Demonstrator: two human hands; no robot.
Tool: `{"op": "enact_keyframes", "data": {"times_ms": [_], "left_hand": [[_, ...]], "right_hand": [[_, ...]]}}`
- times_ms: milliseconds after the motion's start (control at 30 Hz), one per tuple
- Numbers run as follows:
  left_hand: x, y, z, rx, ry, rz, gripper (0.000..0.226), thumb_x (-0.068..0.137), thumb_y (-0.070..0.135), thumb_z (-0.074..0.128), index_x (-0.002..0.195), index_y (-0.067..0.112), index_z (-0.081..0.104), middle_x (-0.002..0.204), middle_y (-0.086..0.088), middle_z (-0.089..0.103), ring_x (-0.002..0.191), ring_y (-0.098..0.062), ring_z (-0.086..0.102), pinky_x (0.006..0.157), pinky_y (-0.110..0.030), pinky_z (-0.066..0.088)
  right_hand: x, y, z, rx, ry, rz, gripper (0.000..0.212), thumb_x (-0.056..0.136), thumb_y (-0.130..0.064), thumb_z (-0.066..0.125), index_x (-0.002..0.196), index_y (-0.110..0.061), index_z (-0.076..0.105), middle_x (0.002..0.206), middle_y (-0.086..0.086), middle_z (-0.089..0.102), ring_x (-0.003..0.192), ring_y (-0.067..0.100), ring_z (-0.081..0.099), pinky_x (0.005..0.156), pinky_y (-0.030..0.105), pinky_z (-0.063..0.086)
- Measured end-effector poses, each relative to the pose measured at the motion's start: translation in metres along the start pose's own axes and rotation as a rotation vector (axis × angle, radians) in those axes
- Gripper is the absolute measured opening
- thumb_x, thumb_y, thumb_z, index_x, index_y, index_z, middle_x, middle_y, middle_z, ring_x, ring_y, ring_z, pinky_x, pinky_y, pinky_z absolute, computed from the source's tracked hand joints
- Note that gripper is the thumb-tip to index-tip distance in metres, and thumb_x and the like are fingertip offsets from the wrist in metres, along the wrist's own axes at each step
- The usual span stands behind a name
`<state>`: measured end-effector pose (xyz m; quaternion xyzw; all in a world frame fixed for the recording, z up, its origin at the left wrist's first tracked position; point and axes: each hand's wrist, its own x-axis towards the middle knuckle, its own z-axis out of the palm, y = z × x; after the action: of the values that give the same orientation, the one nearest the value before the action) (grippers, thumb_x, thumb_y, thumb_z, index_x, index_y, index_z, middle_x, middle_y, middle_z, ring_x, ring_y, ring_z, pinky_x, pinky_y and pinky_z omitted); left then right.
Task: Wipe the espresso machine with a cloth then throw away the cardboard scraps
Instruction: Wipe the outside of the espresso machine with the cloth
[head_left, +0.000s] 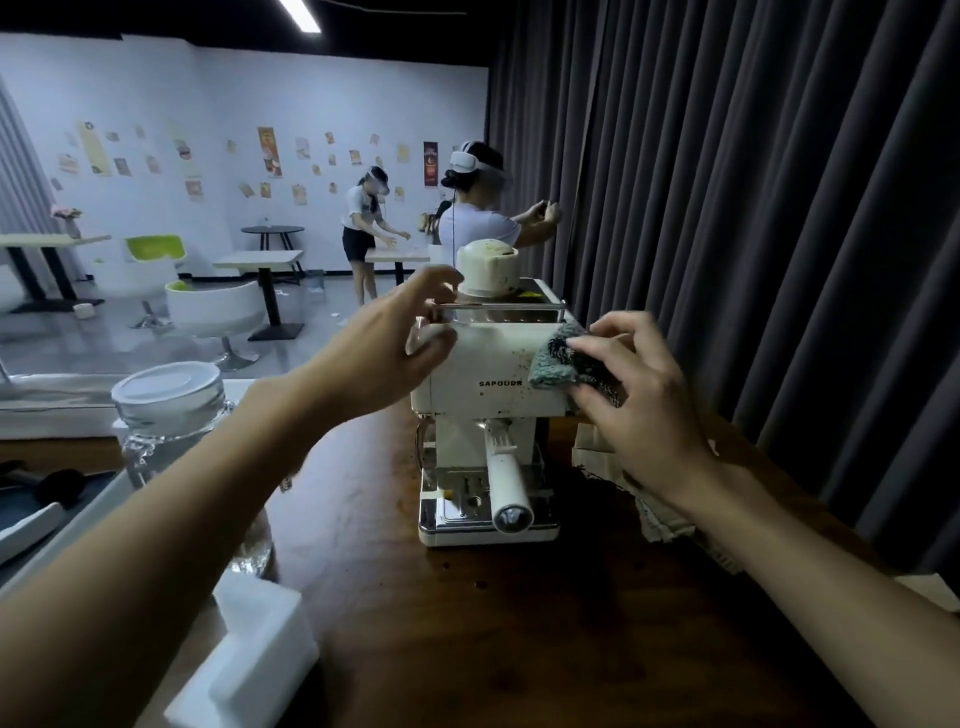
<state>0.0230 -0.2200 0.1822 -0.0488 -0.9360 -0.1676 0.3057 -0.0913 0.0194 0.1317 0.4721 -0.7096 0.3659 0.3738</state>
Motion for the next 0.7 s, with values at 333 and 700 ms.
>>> {"op": "enact_keyframes", "data": {"times_ms": [333,700], "left_hand": [[0.001,-0.023,-0.003,0.032,-0.088,0.018,0.052,0.100,0.037,0.055,0.150,0.036,0.041,0.147,0.006,0.053,0.132,-0.016,0.051,0.111,-0.040,0.040],[-0.002,-0.043,-0.007,0.014,-0.236,0.037,0.098,0.087,0.021,0.075,0.155,0.046,0.008,0.155,-0.003,0.044,0.139,-0.022,0.044,0.111,-0.035,0.032]], "right_hand": [[0.016,-0.006,0.006,-0.100,0.013,0.001,0.042,0.076,-0.002,0.077,0.116,-0.006,0.068,0.109,0.008,0.063,0.103,0.026,0.053,0.091,0.034,0.044],[0.022,-0.016,0.015,-0.074,-0.028,0.024,0.041,0.076,0.002,0.073,0.116,-0.005,0.067,0.113,0.007,0.054,0.109,0.024,0.052,0.100,0.026,0.039]]}}
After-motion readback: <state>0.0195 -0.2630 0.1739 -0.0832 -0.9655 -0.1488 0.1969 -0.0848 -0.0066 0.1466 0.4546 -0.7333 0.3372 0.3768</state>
